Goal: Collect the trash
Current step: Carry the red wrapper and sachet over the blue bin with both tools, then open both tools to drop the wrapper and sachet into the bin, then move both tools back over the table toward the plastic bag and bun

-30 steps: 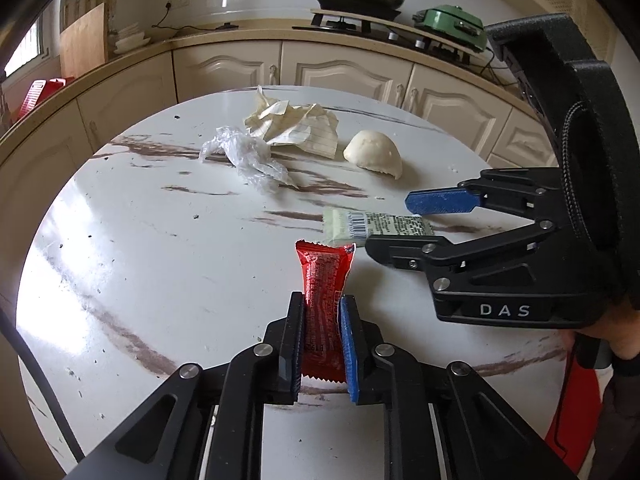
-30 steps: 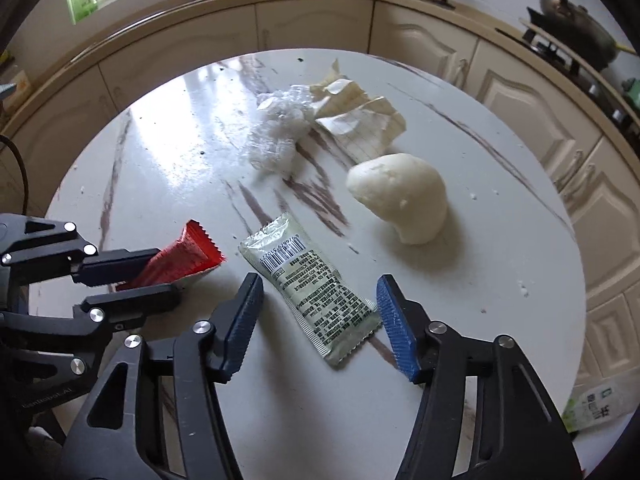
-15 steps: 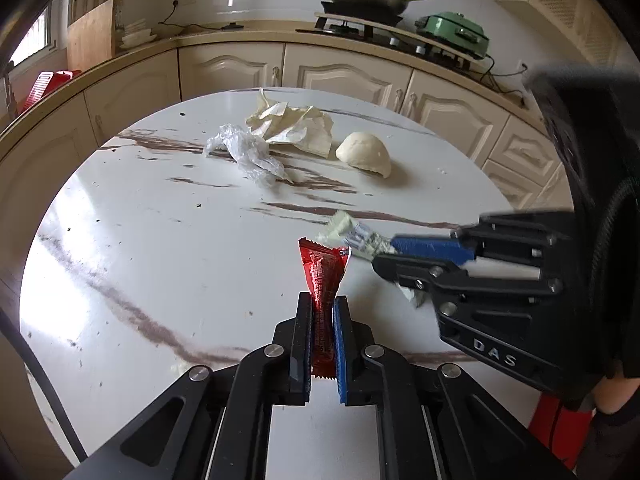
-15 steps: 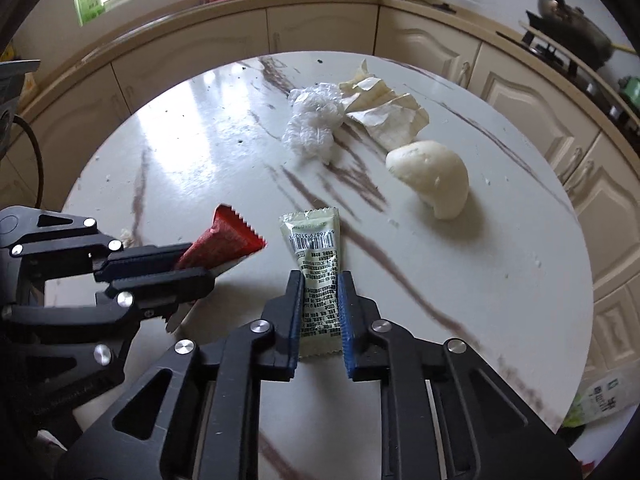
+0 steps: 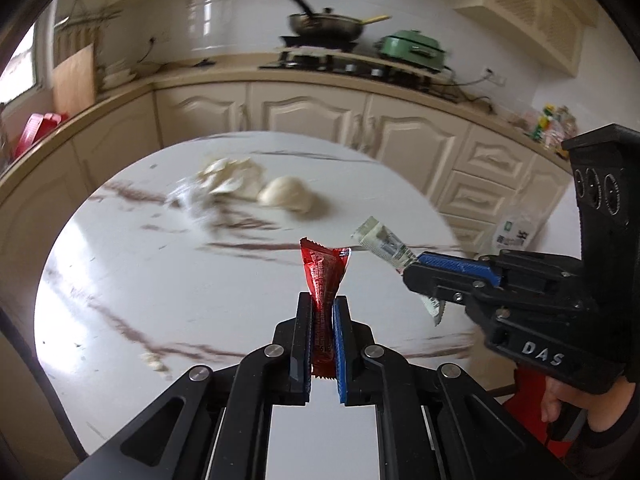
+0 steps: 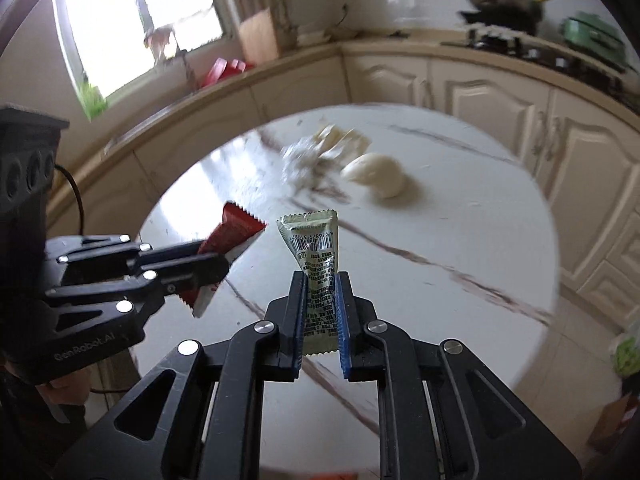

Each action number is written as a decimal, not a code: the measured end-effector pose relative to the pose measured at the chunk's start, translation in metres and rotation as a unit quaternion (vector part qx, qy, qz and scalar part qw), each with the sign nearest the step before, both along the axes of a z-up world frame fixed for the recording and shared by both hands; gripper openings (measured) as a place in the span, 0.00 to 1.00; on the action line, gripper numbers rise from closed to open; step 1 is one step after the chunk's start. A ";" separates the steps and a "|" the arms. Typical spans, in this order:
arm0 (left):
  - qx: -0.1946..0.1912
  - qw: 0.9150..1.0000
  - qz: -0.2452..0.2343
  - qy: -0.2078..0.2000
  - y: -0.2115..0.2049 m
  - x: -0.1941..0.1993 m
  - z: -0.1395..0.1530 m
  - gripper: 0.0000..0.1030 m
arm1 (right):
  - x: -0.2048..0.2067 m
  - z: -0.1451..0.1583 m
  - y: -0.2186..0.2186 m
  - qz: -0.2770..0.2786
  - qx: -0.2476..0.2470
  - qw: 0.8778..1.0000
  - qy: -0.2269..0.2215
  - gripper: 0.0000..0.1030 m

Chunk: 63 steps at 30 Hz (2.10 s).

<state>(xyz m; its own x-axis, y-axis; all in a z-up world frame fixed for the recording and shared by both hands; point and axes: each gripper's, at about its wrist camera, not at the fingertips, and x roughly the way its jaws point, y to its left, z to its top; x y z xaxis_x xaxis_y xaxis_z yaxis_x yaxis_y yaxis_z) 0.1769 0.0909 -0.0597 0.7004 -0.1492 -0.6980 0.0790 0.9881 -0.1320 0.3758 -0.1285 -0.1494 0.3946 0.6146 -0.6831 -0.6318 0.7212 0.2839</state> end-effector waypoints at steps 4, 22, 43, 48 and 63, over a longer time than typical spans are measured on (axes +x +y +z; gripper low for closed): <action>0.009 0.999 -0.035 -0.001 -0.044 0.006 0.004 0.05 | -0.010 0.007 -0.060 -0.047 0.032 0.998 -0.006 0.13; 0.047 0.977 -0.198 0.070 -0.273 0.116 -0.049 0.06 | -0.018 -0.095 -0.302 -0.262 0.068 0.960 0.074 0.15; 0.079 0.961 -0.239 0.116 -0.398 0.255 -0.145 0.22 | -0.023 -0.141 -0.383 -0.376 0.055 0.921 0.092 0.58; 0.084 0.968 -0.223 0.078 -0.383 0.232 -0.127 0.66 | -0.028 -0.125 -0.382 -0.380 0.059 0.920 0.079 0.62; 0.072 0.979 -0.189 -0.037 -0.288 0.099 -0.042 0.85 | -0.065 -0.033 -0.332 -0.362 0.070 0.930 0.004 0.75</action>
